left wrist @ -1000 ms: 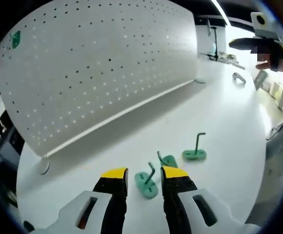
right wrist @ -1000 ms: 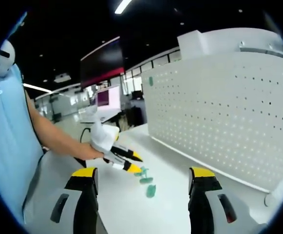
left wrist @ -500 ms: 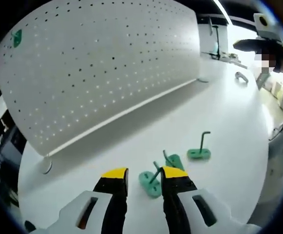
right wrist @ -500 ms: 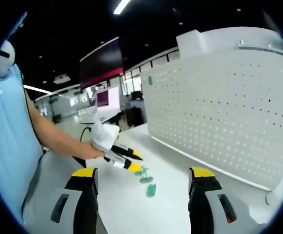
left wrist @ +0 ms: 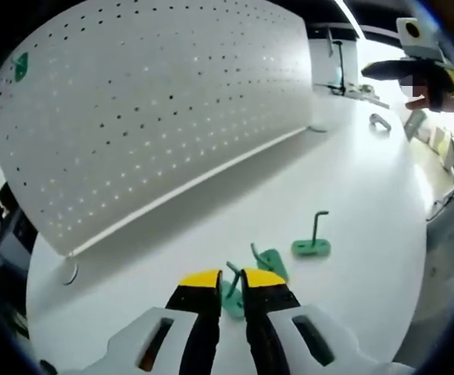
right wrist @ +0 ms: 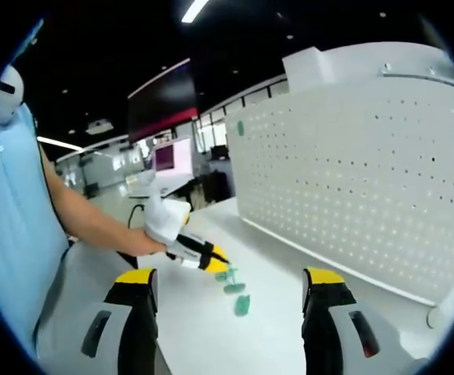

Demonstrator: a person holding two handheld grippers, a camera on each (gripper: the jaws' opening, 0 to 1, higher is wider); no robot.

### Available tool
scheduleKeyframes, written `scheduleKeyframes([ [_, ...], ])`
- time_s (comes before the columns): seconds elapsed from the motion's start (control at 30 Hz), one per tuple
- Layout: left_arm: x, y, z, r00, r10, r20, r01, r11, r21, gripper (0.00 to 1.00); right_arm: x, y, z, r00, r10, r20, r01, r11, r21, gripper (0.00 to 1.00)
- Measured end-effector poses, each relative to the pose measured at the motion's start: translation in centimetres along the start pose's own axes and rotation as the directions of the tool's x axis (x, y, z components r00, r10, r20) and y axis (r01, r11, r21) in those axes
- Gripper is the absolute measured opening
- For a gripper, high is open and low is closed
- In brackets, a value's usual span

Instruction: Insert the hook assembly into the mounting plate slot until the hook locks in place.

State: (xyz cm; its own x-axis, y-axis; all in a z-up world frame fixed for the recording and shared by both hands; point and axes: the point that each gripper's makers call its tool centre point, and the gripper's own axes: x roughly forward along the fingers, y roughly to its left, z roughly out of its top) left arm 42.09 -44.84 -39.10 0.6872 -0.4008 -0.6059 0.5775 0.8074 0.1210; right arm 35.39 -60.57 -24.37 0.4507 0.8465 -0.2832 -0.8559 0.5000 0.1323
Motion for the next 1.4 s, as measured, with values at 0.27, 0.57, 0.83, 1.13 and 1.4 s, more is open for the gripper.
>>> scheduleKeyframes([
  [0.27,0.3,-0.6,0.1,1.0,-0.021,-0.002,0.022,1.0,0.006,0.06,-0.2,0.0,0.0,1.0,-0.004,0.0,0.004,1.0,0.003,0.76],
  [0.57,0.5,-0.5,0.3,1.0,-0.016,-0.003,0.016,1.0,0.02,0.08,-0.2,0.0,-0.1,1.0,-0.005,0.001,0.005,1.0,0.004,0.75],
  [0.83,0.9,-0.5,0.4,1.0,-0.015,-0.015,0.015,1.0,0.026,0.05,-0.4,-0.1,-0.1,1.0,-0.007,0.002,0.007,1.0,0.003,0.75],
  [1.13,0.4,0.3,0.1,1.0,-0.002,-0.025,0.003,0.999,0.046,0.04,-0.1,0.0,0.0,1.0,-0.003,0.002,0.003,1.0,0.001,0.75],
  [1.4,-0.6,1.4,-0.8,0.999,0.009,-0.039,-0.007,0.999,0.043,0.04,0.1,0.2,0.3,1.0,0.007,0.001,-0.007,1.0,-0.007,0.75],
])
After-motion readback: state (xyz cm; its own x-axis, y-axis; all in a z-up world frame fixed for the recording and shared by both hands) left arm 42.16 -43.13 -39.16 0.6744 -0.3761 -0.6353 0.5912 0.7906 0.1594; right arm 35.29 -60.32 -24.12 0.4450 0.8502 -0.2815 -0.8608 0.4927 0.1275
